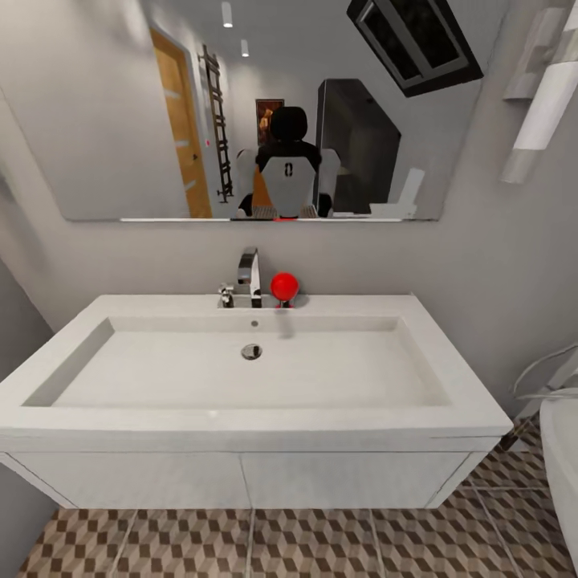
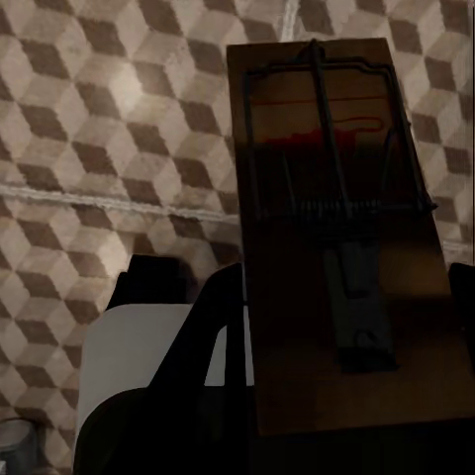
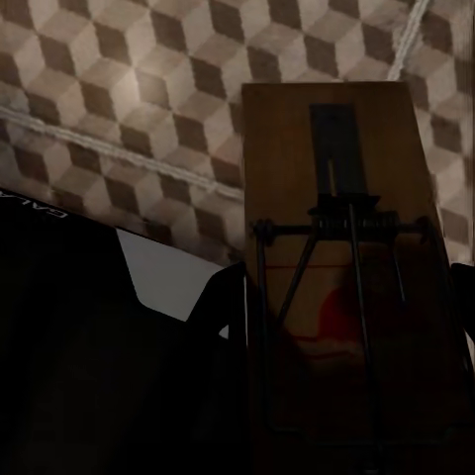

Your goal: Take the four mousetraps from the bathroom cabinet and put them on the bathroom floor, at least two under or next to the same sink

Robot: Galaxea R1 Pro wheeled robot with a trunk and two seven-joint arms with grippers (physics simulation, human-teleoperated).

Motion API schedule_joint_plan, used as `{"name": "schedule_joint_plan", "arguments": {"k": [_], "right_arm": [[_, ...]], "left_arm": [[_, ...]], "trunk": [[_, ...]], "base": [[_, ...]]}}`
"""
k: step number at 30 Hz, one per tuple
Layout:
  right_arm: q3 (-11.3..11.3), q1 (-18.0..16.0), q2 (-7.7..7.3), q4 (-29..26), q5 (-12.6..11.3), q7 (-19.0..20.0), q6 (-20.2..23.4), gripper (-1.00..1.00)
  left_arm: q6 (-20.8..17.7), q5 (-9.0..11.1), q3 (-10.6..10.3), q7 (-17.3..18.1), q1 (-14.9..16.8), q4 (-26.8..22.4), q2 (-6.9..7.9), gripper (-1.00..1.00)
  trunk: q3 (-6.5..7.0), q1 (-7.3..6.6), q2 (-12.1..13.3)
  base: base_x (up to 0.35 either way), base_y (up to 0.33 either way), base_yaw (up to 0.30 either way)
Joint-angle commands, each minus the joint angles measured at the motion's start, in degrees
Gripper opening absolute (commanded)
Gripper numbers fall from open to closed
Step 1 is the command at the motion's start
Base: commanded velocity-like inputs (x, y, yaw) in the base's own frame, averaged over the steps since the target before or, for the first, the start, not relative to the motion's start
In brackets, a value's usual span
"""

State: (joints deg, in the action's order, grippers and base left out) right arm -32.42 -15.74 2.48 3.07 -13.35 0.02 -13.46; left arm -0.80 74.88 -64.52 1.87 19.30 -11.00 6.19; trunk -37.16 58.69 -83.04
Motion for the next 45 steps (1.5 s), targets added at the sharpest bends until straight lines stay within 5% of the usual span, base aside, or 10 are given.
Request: {"name": "schedule_joint_plan", "arguments": {"k": [1, 23, 27, 30, 35, 45], "right_arm": [[-0.50, -0.08, 0.07, 0.27, -0.63, 0.16, -0.43, -1.00], [-0.42, -0.08, 0.47, 0.24, -0.80, -1.28, 0.84, -1.00], [-0.43, -0.10, 1.02, 0.03, -0.60, -9.67, 6.37, -1.00], [-0.41, -0.46, 1.68, -2.20, -0.56, -13.56, 12.98, -1.00], [-0.30, -1.46, 1.74, -5.34, -0.76, -14.31, 21.15, -1.00], [2.28, -4.53, 1.89, -6.17, -0.87, -14.35, 23.03, -1.00]], "left_arm": [[-0.08, 0.45, -0.34, -0.03, 0.04, -0.07, 0.05, -1.00], [-0.29, 0.88, -0.17, -0.38, 0.02, -0.07, 0.14, -1.00], [-0.75, 1.12, -0.02, -1.35, 0.01, 0.87, -0.03, -1.00], [-1.11, 1.22, 0.15, -6.82, 0.00, 2.03, -1.64, -1.00], [-3.91, 1.27, 0.32, -13.28, 0.01, 2.11, -2.85, -1.00], [-6.53, 1.42, 0.37, -14.17, 0.05, 1.67, -3.38, -1.00]], "trunk": [[-0.05, 0.03, -0.02], [-0.05, 0.03, -0.02], [-0.05, 0.03, -0.02], [-0.05, 0.03, -0.02], [-0.05, 0.03, -0.02], [-0.05, 0.03, -0.02]], "base": [[0.267, 0.000, 0.000], [0.007, 0.000, 0.000], [0.000, 0.000, 0.000], [0.000, 0.000, 0.000], [0.000, 0.000, 0.000], [0.000, 0.000, 0.000]]}}
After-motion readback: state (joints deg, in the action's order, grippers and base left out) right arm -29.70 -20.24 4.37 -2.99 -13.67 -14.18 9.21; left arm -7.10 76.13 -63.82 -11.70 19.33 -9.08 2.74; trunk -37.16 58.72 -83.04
